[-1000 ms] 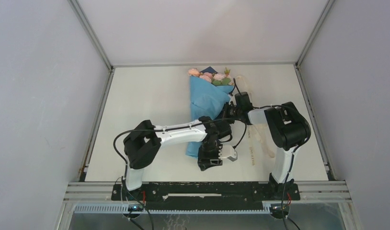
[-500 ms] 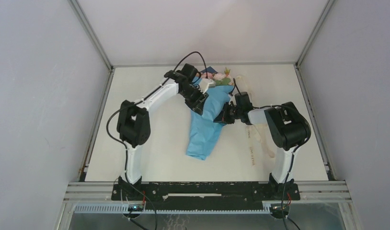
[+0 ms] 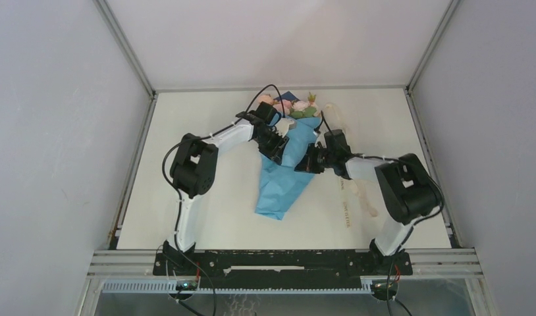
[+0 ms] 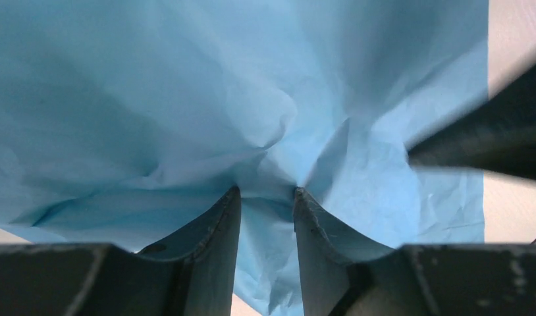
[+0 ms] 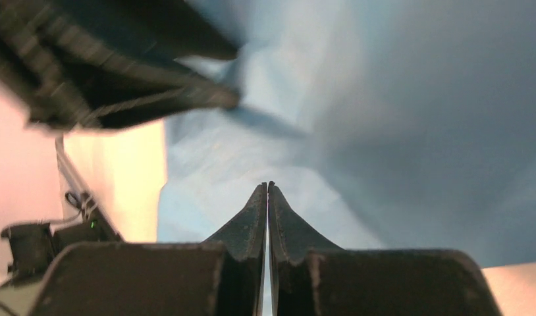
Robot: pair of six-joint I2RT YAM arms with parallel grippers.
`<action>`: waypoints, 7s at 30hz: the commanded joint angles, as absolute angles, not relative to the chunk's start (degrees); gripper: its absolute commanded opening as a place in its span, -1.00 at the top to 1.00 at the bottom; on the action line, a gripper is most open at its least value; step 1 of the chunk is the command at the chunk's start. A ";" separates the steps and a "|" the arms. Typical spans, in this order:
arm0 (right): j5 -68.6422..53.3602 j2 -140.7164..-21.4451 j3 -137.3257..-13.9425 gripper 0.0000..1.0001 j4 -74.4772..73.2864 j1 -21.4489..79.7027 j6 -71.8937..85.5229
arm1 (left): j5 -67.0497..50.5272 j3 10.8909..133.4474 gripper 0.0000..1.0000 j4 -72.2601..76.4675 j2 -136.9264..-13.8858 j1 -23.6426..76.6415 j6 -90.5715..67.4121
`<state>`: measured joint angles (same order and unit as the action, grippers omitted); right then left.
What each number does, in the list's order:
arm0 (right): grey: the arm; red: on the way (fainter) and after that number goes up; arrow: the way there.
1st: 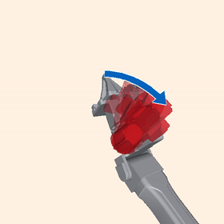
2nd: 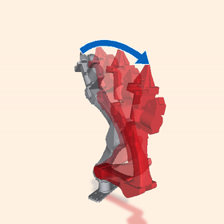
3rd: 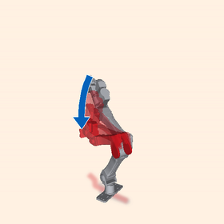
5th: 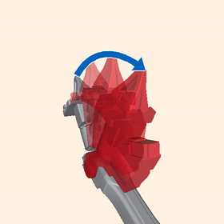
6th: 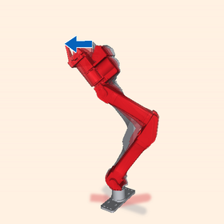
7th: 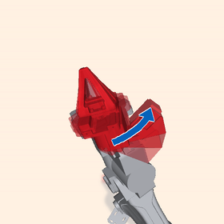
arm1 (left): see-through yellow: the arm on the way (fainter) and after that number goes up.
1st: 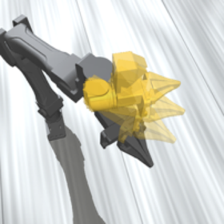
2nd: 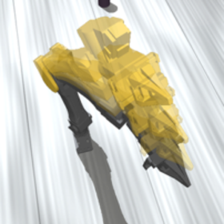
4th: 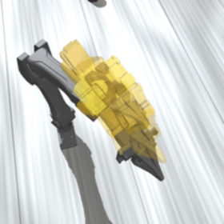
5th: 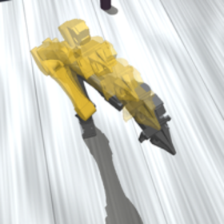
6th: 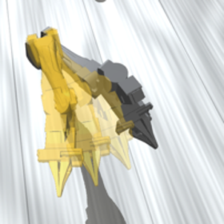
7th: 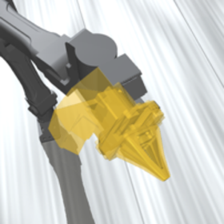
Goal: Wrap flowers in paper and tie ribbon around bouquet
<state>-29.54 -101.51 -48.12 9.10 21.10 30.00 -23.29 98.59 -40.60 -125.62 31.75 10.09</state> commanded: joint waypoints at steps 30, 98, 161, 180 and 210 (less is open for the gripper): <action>-9.65 -65.55 -31.59 0.46 -21.89 22.71 29.84 | -23.72 95.07 0.11 -37.38 -124.27 29.65 6.17; -33.77 -109.64 -55.02 -0.64 12.63 13.70 42.26 | -23.95 95.93 0.09 -37.90 -124.59 30.08 5.93; -30.54 -112.14 -58.74 1.00 10.04 15.19 35.89 | -3.30 88.10 0.97 -42.68 -123.31 67.41 70.26; -36.07 -101.44 -59.54 1.00 2.01 12.59 39.95 | -33.90 67.15 1.00 -57.50 -97.93 58.03 50.30; -35.58 -96.83 -61.26 1.00 -9.76 16.24 34.98 | -31.01 87.99 1.00 -25.71 -98.03 9.80 17.71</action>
<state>-35.75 -99.00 -59.94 -9.56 14.96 36.40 -31.46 79.31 -31.31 -102.96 10.20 28.14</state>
